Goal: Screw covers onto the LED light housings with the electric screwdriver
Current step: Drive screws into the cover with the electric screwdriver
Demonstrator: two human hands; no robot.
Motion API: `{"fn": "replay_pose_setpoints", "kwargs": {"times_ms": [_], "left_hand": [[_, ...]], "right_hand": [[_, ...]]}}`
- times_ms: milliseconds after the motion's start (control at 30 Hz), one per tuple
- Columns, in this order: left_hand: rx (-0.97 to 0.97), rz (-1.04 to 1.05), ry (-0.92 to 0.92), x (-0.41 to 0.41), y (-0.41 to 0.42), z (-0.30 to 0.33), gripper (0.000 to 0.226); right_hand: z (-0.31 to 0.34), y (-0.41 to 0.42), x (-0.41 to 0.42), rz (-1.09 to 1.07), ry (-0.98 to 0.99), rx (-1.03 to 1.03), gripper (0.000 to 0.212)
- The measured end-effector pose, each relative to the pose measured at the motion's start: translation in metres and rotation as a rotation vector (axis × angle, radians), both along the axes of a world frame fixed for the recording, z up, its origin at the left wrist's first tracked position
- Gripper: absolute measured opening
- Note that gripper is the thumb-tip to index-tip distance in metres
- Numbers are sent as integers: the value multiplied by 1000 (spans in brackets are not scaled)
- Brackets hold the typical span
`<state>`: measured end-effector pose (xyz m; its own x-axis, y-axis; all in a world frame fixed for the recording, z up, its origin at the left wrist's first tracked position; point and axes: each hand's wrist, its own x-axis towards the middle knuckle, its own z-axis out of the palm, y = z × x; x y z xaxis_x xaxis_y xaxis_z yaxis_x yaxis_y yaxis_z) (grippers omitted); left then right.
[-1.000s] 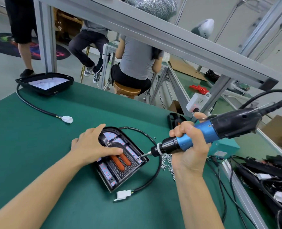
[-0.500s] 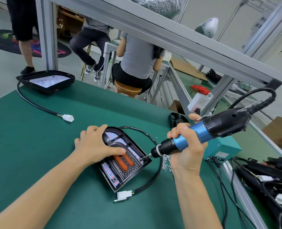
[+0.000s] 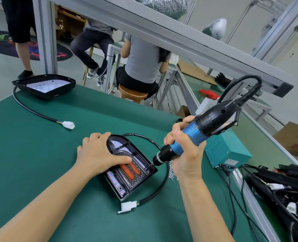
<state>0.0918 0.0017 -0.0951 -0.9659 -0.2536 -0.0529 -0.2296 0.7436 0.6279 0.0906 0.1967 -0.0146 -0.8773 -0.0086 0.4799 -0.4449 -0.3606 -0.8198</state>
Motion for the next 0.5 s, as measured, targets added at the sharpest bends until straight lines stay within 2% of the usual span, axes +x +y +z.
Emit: {"fn": "replay_pose_setpoints", "kwargs": {"times_ms": [100, 500], "left_hand": [[-15, 3, 4, -1, 1, 1, 114], [-44, 18, 0, -6, 4, 7, 116]], "right_hand": [[-1, 3, -1, 21, -9, -5, 22], [-2, 6, 2, 220, 36, 153, 25]]}}
